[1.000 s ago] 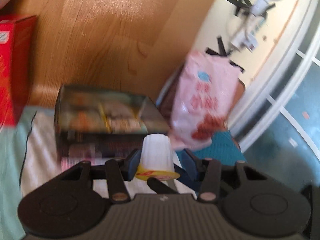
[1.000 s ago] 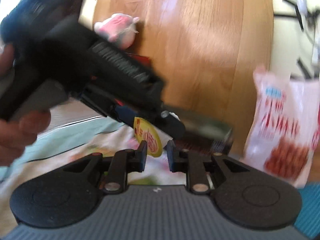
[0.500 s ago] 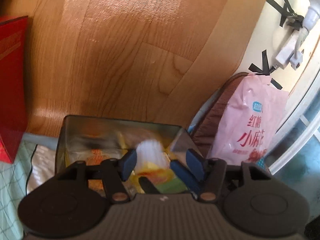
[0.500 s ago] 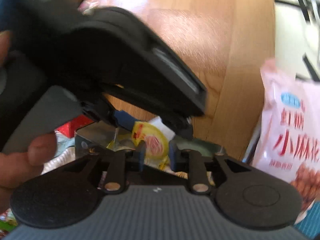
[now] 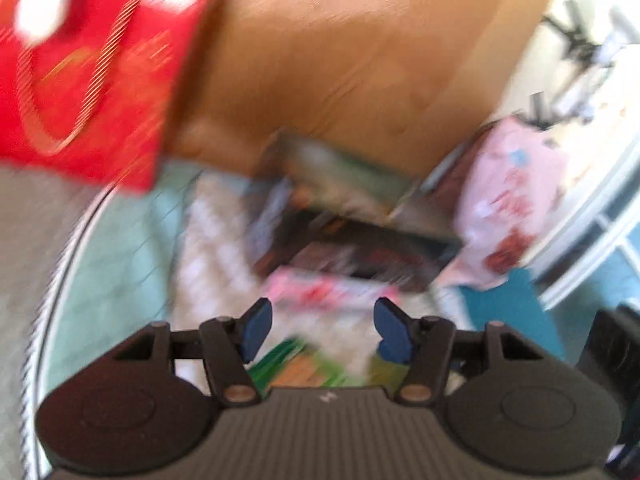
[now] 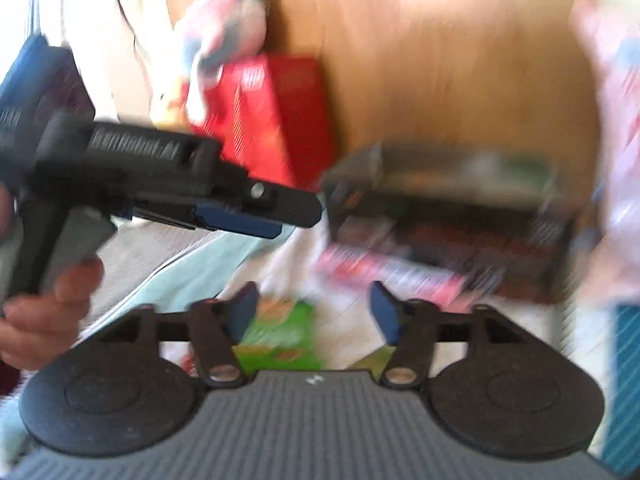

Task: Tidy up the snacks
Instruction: 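Move the left tool down to the green cracker pack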

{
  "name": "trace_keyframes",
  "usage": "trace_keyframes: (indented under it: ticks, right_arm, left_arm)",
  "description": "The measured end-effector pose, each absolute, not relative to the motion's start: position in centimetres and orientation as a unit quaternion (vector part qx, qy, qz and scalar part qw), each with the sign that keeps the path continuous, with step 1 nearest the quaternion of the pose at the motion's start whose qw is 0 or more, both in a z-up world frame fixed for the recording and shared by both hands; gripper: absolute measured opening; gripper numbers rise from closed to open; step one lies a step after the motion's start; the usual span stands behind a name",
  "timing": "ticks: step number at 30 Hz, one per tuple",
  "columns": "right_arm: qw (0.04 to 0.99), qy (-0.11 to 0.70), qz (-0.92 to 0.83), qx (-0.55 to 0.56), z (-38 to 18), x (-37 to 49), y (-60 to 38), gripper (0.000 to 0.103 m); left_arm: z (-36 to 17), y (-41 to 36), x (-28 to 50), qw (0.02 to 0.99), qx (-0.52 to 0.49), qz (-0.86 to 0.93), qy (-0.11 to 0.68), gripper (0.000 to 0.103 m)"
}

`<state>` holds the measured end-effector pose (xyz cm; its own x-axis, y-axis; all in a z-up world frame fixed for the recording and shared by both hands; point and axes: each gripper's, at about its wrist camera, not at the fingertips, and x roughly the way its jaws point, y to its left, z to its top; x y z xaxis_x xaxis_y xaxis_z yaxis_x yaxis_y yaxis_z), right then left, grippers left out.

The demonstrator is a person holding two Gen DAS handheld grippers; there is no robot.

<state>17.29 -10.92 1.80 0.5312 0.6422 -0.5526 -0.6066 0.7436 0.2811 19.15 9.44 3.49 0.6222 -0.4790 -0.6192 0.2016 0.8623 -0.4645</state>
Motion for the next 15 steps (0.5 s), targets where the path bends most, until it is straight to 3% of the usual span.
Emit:
trace_keyframes:
  ticks: [2, 4, 6, 15]
  right_arm:
    - [0.852, 0.363, 0.377, 0.003, 1.2, 17.1, -9.0, 0.088]
    - [0.846, 0.376, 0.372, -0.070, 0.7, 16.4, -7.0, 0.086]
    - [0.837, 0.374, 0.389, -0.088, 1.4, 16.2, -6.5, 0.076]
    - [0.817, 0.338, 0.425, -0.194, 3.3, 11.8, -11.5, 0.076]
  left_arm:
    - [2.6, 10.0, 18.6, 0.880, -0.179, -0.180, 0.402, 0.058]
    - [2.2, 10.1, 17.9, 0.878, -0.178, -0.171, 0.410, 0.058]
    - [2.1, 10.2, 16.9, 0.878, -0.177, -0.174, 0.410, 0.058]
    - [2.8, 7.7, 13.3, 0.870, -0.160, -0.234, 0.404, 0.059]
